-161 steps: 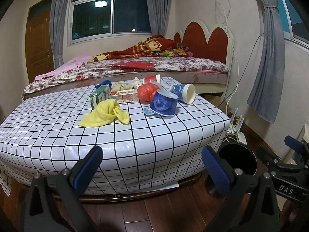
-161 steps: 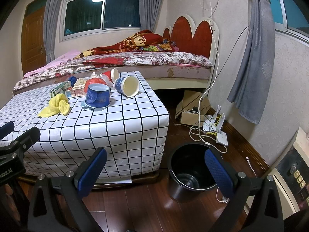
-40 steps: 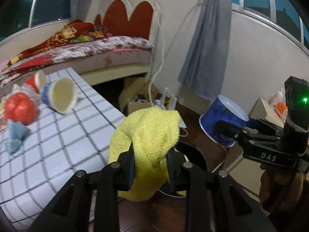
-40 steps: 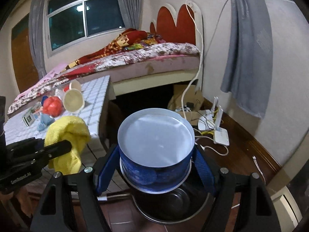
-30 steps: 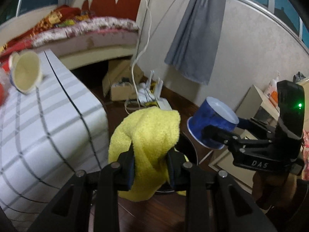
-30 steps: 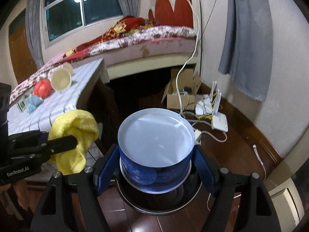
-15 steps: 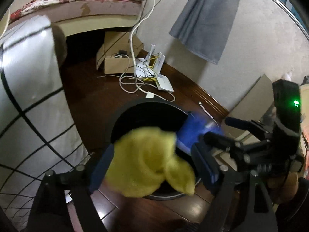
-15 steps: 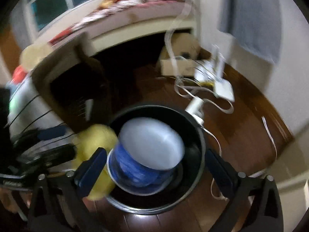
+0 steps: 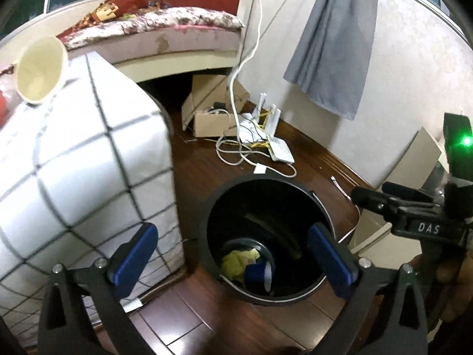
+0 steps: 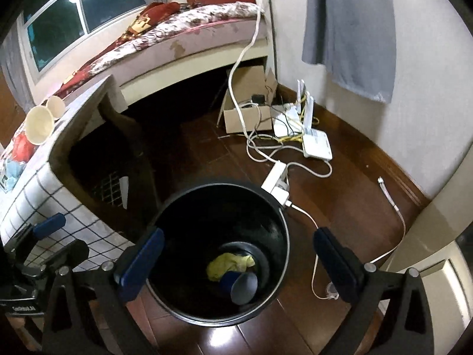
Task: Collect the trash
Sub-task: 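Move both tools back over the table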
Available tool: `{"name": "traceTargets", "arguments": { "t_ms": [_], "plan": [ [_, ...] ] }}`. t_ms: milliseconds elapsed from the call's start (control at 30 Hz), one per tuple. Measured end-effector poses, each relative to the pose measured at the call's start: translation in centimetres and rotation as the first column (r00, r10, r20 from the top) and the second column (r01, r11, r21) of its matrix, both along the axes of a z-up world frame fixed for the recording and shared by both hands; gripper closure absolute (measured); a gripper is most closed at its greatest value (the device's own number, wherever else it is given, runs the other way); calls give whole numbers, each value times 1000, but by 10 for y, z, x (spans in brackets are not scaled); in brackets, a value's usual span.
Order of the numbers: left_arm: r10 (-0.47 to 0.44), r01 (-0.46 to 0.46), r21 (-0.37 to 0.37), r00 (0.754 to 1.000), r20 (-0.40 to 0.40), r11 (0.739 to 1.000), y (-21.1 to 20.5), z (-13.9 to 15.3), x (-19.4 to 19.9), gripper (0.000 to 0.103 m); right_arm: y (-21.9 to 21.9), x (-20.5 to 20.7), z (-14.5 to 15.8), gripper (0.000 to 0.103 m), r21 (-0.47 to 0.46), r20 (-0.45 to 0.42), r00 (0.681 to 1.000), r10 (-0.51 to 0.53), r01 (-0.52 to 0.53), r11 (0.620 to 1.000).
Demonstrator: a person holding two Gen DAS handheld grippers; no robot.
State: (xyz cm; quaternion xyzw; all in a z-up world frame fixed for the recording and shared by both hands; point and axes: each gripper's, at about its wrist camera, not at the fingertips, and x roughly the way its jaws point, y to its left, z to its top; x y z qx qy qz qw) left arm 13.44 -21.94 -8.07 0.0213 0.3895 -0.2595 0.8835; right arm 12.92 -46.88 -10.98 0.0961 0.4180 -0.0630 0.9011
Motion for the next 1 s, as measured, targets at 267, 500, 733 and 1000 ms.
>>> {"name": "traceTargets", "arguments": {
  "t_ms": [267, 500, 733, 1000],
  "plan": [
    [50, -53, 32, 996, 79, 998, 21, 31, -8, 1, 32, -4, 38, 1, -126, -55, 998, 16, -23, 992],
    [94, -98, 28, 988, 120, 995, 48, 49, -12, 1, 65, -9, 67, 1, -156, -21, 996, 84, -86, 984],
    [191, -198, 33, 968, 163, 980, 96, 63, -11, 1, 102, -2, 77, 1, -98, 62, 983, 175, -169, 981],
    [317, -324, 11, 931, 183, 946, 158, 75, -1, 1, 168, 16, 89, 1, -124, 122, 944, 307, -292, 948]
  ]
}}
